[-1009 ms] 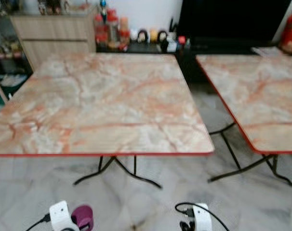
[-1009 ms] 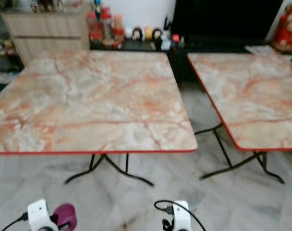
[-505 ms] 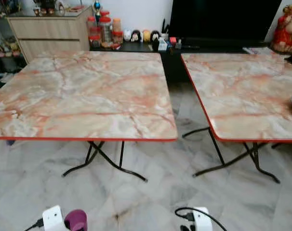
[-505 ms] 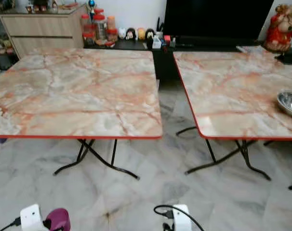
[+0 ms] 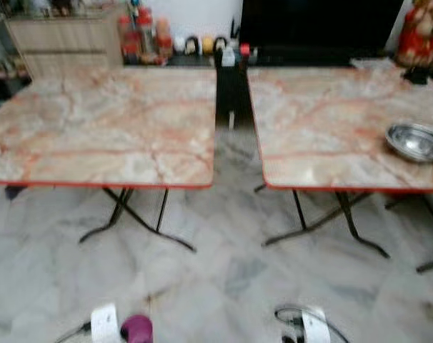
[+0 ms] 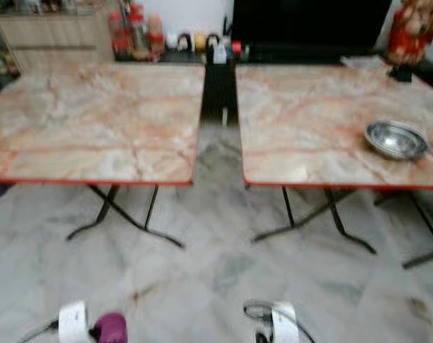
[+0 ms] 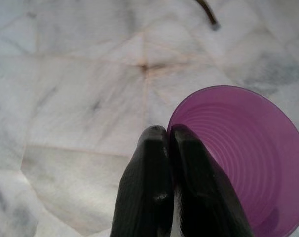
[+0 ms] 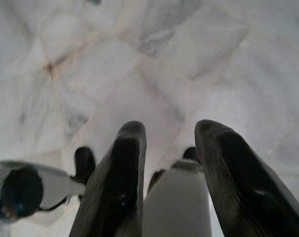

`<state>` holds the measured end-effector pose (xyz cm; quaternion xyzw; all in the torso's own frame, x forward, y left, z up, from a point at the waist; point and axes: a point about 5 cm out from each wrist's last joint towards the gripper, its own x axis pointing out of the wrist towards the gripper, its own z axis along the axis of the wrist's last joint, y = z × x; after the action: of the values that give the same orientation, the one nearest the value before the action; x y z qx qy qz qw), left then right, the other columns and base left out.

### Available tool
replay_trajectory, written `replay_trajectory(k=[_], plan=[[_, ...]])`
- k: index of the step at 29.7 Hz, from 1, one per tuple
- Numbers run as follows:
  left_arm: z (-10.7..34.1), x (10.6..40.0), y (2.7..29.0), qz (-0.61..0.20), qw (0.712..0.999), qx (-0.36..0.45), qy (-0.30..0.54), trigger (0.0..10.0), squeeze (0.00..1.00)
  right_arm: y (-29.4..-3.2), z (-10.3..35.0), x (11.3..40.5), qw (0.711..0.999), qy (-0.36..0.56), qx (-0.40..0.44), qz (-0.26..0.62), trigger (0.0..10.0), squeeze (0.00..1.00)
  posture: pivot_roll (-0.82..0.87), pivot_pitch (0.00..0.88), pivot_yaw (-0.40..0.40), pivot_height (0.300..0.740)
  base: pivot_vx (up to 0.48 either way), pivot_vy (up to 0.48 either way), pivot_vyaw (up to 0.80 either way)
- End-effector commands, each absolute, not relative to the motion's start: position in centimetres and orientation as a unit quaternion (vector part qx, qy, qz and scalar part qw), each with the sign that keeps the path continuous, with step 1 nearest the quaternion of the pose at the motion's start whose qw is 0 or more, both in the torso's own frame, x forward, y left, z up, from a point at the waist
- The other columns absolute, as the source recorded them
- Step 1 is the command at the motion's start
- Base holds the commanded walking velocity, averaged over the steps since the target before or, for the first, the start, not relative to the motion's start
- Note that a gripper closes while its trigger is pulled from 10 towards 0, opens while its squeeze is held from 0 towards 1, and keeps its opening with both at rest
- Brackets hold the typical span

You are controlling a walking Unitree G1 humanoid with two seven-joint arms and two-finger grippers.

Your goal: Setting the table

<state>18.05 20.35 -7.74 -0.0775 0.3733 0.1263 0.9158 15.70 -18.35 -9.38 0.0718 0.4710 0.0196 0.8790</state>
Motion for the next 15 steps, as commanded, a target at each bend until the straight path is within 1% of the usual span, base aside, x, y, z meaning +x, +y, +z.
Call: replay_trajectory(k=[1, 5, 7, 10, 14, 15], plan=[[-7.69, 18.58, 19.36, 0.095, 0.918, -0.061, 0.379, 10.0, 0.0, -18.79, -9.46, 15.37, 0.879, 0.471, 0.076, 0.005, 10.0, 0.0, -0.05, 0.0, 0.031, 0.74, 0.0, -0.349, 0.0], [-7.69, 18.89, 18.81, 0.065, 0.918, -0.032, 0.389, 10.0, 0.0, -18.32, -9.61, 15.15, 0.877, 0.474, 0.078, 0.005, 10.0, 0.0, -0.08, 0.0, 0.04, 0.74, 0.0, 0.0, 0.0], [-7.76, 18.79, 18.86, 0.081, 0.916, -0.055, 0.39, 10.0, 0.0, -18.47, -9.6, 15.14, 0.877, 0.473, 0.08, 0.0, 10.0, 0.0, -0.1, 0.0, 0.042, 0.74, 0.0, 0.0, 0.0], [-7.7, 18.92, 18.9, 0.08, 0.915, -0.064, 0.389, 10.0, 0.0, -18.6, -9.52, 15.27, 0.879, 0.47, 0.081, -0.001, 10.0, 0.0, -0.09, 0.0, 0.036, 0.74, 0.0, 0.0, 0.0], [-7.6, 19.08, 18.84, 0.072, 0.918, -0.052, 0.386, 10.0, 0.0, -18.69, -9.49, 15.34, 0.879, 0.47, 0.08, -0.001, 10.0, 0.0, -0.09, 0.0, 0.036, 0.74, 0.0, 0.0, 0.0], [-7.55, 19.15, 18.97, 0.078, 0.918, -0.055, 0.385, 10.0, 0.0, -18.76, -9.42, 15.51, 0.88, 0.469, 0.078, -0.002, 10.0, 0.0, -0.08, 0.0, 0.033, 0.74, 0.439, 0.0, 0.0]])
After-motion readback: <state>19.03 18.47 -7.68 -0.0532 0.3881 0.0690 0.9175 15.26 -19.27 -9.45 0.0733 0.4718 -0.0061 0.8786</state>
